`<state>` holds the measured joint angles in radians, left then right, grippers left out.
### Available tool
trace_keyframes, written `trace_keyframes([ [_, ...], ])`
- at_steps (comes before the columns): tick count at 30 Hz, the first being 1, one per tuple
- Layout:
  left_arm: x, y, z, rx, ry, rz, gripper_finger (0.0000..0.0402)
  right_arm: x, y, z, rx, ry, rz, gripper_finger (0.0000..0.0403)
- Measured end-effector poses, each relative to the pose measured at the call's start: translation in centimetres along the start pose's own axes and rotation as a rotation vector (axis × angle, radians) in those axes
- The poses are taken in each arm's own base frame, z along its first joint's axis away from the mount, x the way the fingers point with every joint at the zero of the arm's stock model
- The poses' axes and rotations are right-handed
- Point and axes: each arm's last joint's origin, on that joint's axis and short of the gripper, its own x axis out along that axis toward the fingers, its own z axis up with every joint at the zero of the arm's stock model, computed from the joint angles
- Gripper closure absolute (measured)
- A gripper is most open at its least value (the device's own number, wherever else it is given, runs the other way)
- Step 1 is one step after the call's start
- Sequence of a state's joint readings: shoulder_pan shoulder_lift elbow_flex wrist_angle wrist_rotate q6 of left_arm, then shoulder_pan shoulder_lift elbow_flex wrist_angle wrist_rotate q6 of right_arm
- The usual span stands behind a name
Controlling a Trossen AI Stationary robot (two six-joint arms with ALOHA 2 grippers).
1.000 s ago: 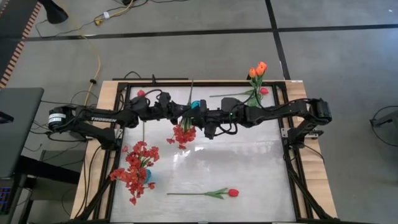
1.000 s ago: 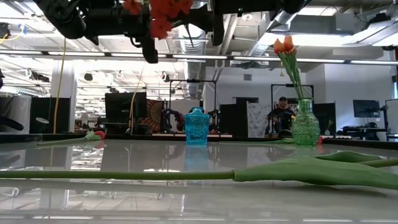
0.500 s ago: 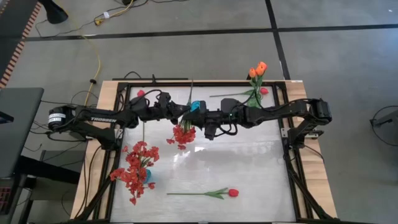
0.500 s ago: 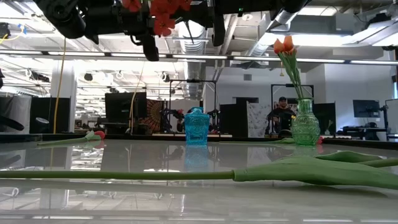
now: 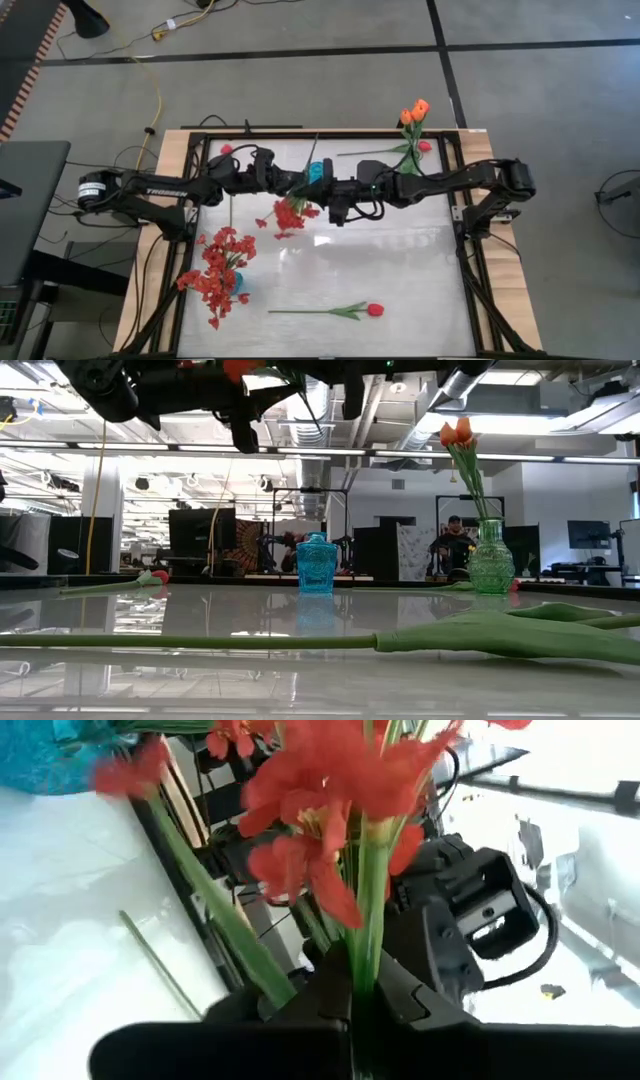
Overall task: Sort flowers into vase by color
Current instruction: Put the red flowers into the bottom blue vase
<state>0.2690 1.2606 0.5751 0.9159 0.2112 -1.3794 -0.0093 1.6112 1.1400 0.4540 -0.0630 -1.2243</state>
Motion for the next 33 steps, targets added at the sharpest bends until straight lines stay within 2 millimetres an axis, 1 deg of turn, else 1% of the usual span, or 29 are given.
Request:
trace_keyframes([
  [4,-0.3,-0.2,1.4,0.09,-0.02,-0.035,0.021,-0.6,-0.7,0.5,0.096,0.021,-0.02,0.0364],
  [7,-1.0,-0.8,2.7,0.17,-0.06,-0.071,0.019,-1.3,-1.4,0.8,0.204,0.019,-0.025,0.0353],
  [12,-2.7,-2.3,5.4,0.371,-0.171,-0.107,0.0183,-2.5,-2.8,0.6,0.404,0.038,-0.037,0.036],
  [16,-4.0,-3.4,6.4,0.555,-0.191,-0.101,0.0183,-3.7,-4.1,0.6,0.643,0.025,-0.077,0.0365],
  [22,-5.1,-4.6,6.1,0.792,-0.192,-0.053,0.0182,-6.3,-7.2,0.4,1.072,-0.042,-0.185,0.0361],
  [26,-5.1,-4.7,5.2,0.867,-0.143,-0.029,0.0182,-7.5,-8.6,-0.3,1.359,-0.093,-0.236,0.0361],
  [28,-4.7,-4.4,4.5,0.874,-0.102,-0.026,0.0182,-7.6,-8.8,-0.6,1.486,-0.127,-0.222,0.0361],
  [30,-4.1,-4.2,3.7,0.872,-0.071,-0.036,0.0182,-7.2,-8.7,-1.0,1.576,-0.151,-0.207,0.0361],
  [33,-3.2,-3.7,2.4,0.851,-0.03,-0.052,0.0182,-6.1,-8.0,-1.1,1.63,-0.185,-0.19,0.0361],
])
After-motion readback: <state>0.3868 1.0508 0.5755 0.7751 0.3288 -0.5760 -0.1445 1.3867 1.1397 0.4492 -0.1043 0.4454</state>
